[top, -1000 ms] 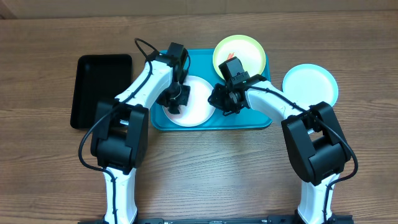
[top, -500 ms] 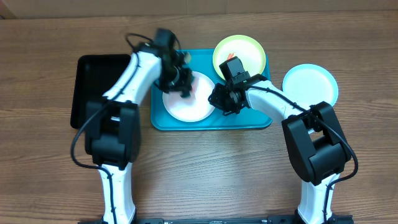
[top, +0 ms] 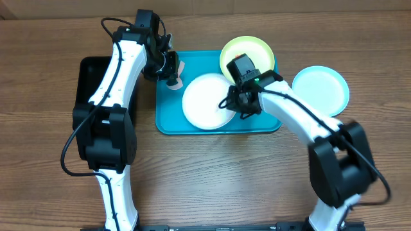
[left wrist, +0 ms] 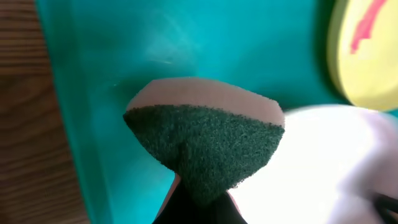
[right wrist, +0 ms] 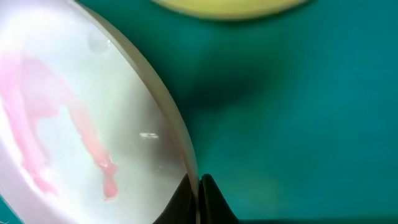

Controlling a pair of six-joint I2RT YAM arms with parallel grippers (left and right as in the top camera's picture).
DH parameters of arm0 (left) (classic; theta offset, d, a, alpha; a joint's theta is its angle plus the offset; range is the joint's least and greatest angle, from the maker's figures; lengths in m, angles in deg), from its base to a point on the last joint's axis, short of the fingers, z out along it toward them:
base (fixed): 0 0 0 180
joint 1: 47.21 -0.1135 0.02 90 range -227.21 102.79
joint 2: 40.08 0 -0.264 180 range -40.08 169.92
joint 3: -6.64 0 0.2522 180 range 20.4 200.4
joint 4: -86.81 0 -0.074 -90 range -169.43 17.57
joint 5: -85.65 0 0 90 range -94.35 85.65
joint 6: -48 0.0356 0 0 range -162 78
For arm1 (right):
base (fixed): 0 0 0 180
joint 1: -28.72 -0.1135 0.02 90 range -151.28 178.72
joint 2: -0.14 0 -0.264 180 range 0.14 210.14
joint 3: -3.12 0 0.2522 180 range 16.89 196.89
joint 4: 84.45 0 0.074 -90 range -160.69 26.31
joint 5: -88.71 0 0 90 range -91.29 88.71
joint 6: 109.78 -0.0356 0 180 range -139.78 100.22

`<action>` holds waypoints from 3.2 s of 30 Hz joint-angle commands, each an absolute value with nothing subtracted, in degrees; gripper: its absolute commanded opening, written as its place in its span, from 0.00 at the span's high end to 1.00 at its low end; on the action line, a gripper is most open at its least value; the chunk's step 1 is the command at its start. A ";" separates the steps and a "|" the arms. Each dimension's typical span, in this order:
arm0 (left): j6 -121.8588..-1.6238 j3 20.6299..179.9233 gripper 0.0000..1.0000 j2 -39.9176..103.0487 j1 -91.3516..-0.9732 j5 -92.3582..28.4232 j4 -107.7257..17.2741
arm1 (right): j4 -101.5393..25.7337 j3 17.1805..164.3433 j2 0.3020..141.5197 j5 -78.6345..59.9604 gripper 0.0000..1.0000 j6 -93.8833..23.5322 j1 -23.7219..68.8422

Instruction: Clean dirty plates on tray and stack at the side

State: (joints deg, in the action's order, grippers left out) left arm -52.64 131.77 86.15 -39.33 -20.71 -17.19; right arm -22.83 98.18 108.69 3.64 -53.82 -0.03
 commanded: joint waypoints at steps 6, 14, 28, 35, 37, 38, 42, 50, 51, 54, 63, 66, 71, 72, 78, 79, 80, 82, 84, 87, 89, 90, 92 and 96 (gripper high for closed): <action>-53.84 132.69 0.96 86.24 -39.16 -17.54 -16.63 | -18.92 100.35 103.31 36.22 0.96 -51.00 -8.53; -53.84 132.67 0.96 86.24 -39.16 -17.24 -16.65 | -16.08 100.32 103.31 58.52 0.96 -51.26 -15.55; -53.84 132.67 0.96 86.24 -38.92 -17.24 -16.65 | -16.14 100.32 103.31 79.72 0.96 -52.90 -23.39; -53.86 132.67 0.96 86.24 -38.92 -17.24 -16.67 | -16.12 100.32 103.31 79.65 0.96 -53.01 -23.68; -53.86 132.67 0.96 86.24 -38.92 -17.24 -16.65 | -16.10 100.32 103.31 78.93 0.96 -53.03 -23.66; -53.86 132.67 0.96 86.24 -38.89 -17.24 -16.65 | -16.10 100.32 103.31 77.56 0.96 -53.16 -23.63; -53.88 132.67 0.96 86.24 -38.89 -17.24 -16.65 | -15.14 100.32 103.31 66.45 0.96 -54.56 -22.45; -53.88 132.67 0.96 86.24 -38.89 -17.26 -16.60 | -14.26 100.32 100.08 37.47 0.96 -58.23 -10.06; -53.88 132.67 0.96 86.24 -38.87 -17.26 -16.63 | -14.81 100.32 99.53 33.05 0.96 -56.49 -7.15; -53.86 132.67 0.96 86.24 -38.87 -17.26 -16.63 | -16.73 100.32 98.81 19.26 0.96 -50.67 2.20; -53.84 132.67 0.96 86.24 -38.37 -17.21 -15.88 | -20.01 100.19 98.83 -4.17 0.96 -45.01 30.83; -53.84 132.67 0.96 86.24 -37.87 -16.76 -16.06 | -20.03 100.11 99.10 -4.95 0.96 -44.97 38.50; -53.84 132.67 0.96 86.24 -37.15 -15.90 -15.97 | -21.43 99.93 101.26 -4.87 0.96 -44.77 46.35; -53.84 132.67 0.96 86.24 -37.02 -15.79 -16.01 | -21.96 99.71 101.91 -4.82 0.96 -44.77 47.09; -53.84 132.67 0.96 86.24 -36.25 -15.14 -16.30 | -23.62 97.77 105.61 -2.31 0.96 -45.80 48.62; -53.84 132.67 0.96 86.24 -36.23 -14.81 -16.30 | -23.51 97.72 106.13 -2.00 0.96 -46.30 48.62; -53.84 132.67 0.96 86.24 -36.23 -14.61 -16.30 | -23.49 97.72 106.75 -1.79 0.96 -46.58 48.62; -53.82 132.67 0.96 86.24 -36.25 -14.18 -16.32 | -23.40 97.72 107.79 -0.89 0.96 -46.87 48.62; -53.82 132.67 0.96 86.24 -36.25 -13.98 -16.32 | -23.03 97.72 108.71 0.49 0.96 -47.85 48.62; -53.82 132.67 0.96 86.24 -36.25 -14.00 -16.25 | -22.35 97.72 110.46 1.76 0.96 -48.07 48.62; -53.82 132.67 0.96 86.24 -36.25 -14.00 -16.28 | -21.85 97.72 111.55 1.86 0.93 -48.07 48.62; -53.82 132.67 0.96 86.24 -36.25 -14.00 -16.30 | -21.54 97.72 112.14 1.86 0.76 -48.05 48.62; -53.82 132.67 0.96 86.24 -36.25 -14.00 -16.30 | -21.30 97.72 112.71 1.82 0.47 -48.03 48.62; -53.82 132.67 0.96 86.24 -36.25 -14.00 -16.28 | -20.69 98.79 112.65 -2.99 0.35 -47.02 48.56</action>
